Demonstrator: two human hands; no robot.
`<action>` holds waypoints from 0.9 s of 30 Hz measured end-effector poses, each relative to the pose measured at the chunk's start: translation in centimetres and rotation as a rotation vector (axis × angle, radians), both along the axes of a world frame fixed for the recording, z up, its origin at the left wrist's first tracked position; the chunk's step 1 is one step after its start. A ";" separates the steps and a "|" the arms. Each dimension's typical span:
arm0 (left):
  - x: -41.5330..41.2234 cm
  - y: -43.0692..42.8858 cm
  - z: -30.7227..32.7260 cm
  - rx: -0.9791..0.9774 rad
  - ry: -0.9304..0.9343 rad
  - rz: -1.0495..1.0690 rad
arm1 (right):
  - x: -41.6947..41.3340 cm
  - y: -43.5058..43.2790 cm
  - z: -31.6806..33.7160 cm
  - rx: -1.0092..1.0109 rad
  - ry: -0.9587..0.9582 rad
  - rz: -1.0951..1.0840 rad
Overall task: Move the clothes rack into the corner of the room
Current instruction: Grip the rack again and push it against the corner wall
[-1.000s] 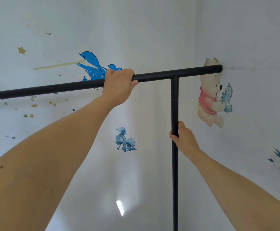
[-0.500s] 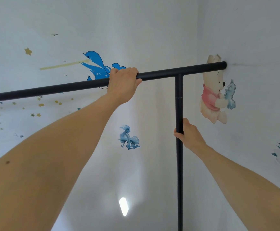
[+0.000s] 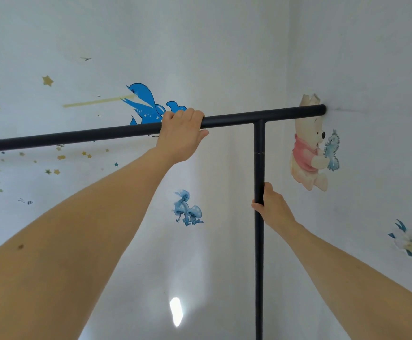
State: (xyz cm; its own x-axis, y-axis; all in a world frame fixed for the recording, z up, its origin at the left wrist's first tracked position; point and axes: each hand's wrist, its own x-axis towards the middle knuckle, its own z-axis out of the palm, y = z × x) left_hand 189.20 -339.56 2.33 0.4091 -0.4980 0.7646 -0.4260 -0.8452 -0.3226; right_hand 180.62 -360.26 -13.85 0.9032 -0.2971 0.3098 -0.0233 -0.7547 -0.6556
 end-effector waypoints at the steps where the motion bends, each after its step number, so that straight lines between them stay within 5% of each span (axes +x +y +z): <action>1: 0.0 0.0 -0.1 0.014 0.001 0.000 | 0.0 0.0 0.0 -0.012 0.001 -0.006; 27: -3.9 1.3 -0.8 0.052 0.197 0.016 | -2.5 -0.3 0.1 0.259 -0.027 0.108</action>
